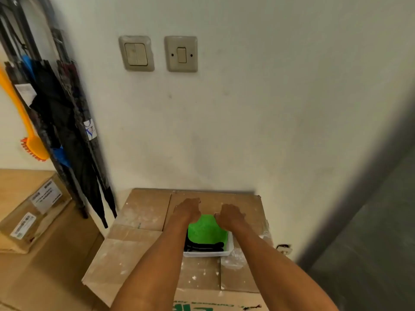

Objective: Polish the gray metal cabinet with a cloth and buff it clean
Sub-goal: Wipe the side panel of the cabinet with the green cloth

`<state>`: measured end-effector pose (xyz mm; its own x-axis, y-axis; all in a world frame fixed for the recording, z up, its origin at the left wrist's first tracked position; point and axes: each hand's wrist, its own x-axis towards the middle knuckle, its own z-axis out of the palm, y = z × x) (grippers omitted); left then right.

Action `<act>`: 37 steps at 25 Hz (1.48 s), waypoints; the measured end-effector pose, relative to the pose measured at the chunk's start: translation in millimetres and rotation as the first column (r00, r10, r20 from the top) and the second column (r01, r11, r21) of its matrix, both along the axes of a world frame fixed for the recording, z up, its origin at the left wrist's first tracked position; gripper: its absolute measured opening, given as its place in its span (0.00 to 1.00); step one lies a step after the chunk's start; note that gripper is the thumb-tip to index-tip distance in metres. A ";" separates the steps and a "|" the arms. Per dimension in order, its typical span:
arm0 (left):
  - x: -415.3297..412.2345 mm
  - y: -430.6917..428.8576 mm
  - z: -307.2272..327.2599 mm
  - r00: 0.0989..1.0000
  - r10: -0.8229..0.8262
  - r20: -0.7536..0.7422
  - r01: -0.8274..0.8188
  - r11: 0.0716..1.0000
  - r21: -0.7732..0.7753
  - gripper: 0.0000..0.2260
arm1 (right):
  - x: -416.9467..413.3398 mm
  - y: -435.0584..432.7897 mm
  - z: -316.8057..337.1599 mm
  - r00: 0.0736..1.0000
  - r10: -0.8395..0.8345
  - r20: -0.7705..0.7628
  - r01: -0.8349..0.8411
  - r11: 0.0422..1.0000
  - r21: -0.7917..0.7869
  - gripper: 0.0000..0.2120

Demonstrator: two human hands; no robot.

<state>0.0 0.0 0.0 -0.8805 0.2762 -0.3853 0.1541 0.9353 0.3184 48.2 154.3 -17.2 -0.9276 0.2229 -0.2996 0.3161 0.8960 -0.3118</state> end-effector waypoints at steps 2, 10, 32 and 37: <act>-5.8 -3.5 -6.5 0.999 -0.025 0.026 0.025 1.000 -0.009 0.29 | -2.8 -1.0 -4.3 0.999 0.003 0.035 -0.003 1.000 0.000 0.23; -12.4 4.8 -25.3 0.994 -0.094 -0.057 0.087 0.990 -0.113 0.26 | -5.2 1.0 -6.2 1.000 -0.008 -0.008 0.008 1.000 -0.030 0.23; -1.6 11.6 66.7 0.965 -0.170 -0.200 0.162 0.985 -0.057 0.15 | 20.8 21.2 57.7 0.986 -0.026 -0.163 0.018 0.998 -0.053 0.18; 2.9 22.4 100.7 0.950 -0.182 -0.256 0.175 0.983 -0.051 0.14 | 33.2 32.6 78.3 0.968 -0.095 -0.232 0.067 0.990 -0.125 0.14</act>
